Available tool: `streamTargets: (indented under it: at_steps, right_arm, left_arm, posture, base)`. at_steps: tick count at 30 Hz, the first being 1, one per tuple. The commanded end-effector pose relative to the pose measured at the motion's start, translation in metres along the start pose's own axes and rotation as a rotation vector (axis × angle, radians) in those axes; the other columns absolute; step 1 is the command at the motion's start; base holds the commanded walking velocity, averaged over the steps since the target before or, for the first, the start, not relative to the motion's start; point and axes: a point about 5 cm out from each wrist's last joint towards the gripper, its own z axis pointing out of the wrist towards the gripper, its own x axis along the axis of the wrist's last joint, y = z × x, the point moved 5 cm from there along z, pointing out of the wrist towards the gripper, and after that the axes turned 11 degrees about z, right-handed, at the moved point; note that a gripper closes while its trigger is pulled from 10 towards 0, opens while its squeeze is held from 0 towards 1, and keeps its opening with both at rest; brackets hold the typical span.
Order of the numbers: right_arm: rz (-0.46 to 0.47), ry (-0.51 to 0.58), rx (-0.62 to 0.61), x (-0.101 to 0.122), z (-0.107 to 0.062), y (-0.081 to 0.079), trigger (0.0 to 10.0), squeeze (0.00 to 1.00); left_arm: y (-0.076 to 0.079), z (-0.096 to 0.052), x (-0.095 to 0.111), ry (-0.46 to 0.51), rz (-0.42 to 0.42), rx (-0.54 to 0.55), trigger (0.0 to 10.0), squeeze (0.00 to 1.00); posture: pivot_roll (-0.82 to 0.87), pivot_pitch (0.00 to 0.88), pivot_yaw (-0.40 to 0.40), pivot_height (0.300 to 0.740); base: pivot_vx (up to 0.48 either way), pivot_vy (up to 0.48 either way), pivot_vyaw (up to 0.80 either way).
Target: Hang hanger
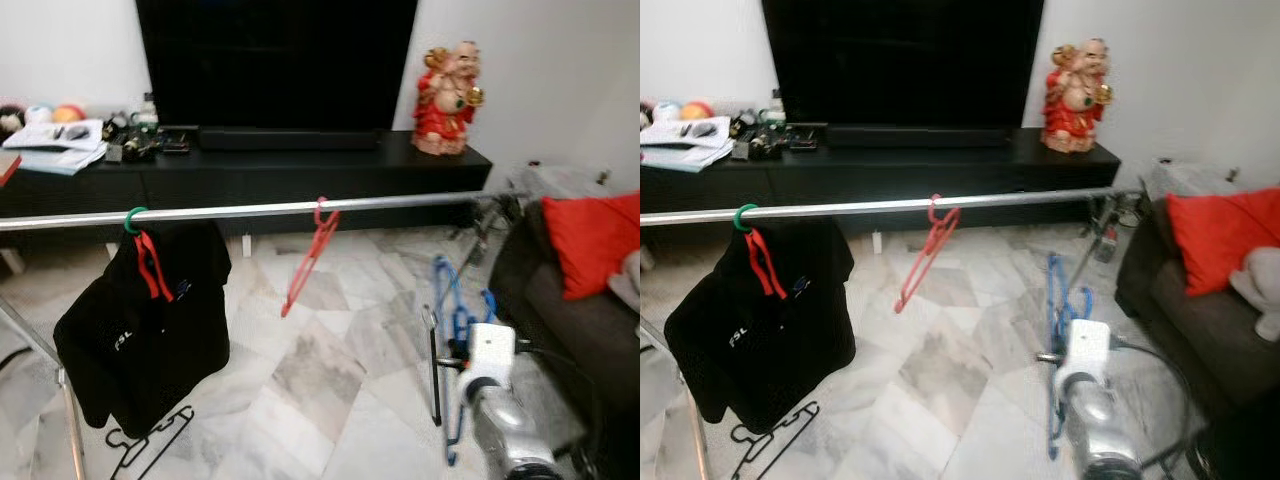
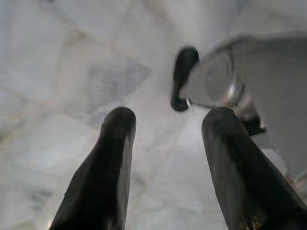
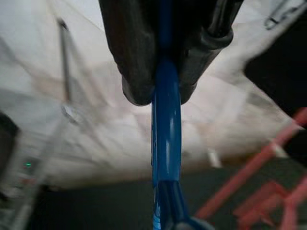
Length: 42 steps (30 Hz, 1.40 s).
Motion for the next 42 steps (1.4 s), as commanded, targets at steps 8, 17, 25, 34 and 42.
streamTargets:
  at_steps: [8, 17, 25, 34, 42]
  right_arm:
    - [0.015, -0.009, -0.073, 0.001, -0.002, 0.017, 10.0, 0.0]
    - [0.024, -0.087, -0.081, -0.008, 0.004, 0.002, 10.0, 0.0]
    - [0.006, -0.087, -0.064, 0.0, 0.008, -0.009, 10.0, 0.0]
    - [-0.005, -0.081, -0.056, 0.004, 0.01, -0.014, 10.0, 0.0]
    - [-0.002, -0.08, -0.061, 0.012, 0.013, -0.018, 10.0, 0.0]
  left_arm:
    - [0.009, 0.002, 0.006, 0.007, 0.002, -0.021, 10.0, 0.0]
    - [0.01, 0.002, 0.007, 0.012, 0.006, -0.032, 10.0, 0.0]
    - [0.001, 0.0, -0.002, 0.001, 0.004, -0.026, 10.0, 0.0]
    - [-0.003, -0.002, -0.006, -0.007, 0.01, -0.025, 10.0, 0.0]
    - [0.002, -0.001, -0.003, -0.001, 0.021, -0.044, 10.0, 0.0]
  posture:
    - [0.14, 0.0, -0.068, 0.74]
    - [0.16, 0.0, -0.074, 0.74]
    - [0.16, 0.0, -0.078, 0.74]
    - [0.16, 0.0, -0.076, 0.74]
    - [0.17, 0.0, -0.075, 0.74]
  base:
    - [0.405, 0.0, 0.0]
    - [0.405, 0.0, 0.0]
    - [0.412, 0.0, 0.0]
    - [0.345, 0.0, 0.0]
    - [0.0, 0.0, 0.0]
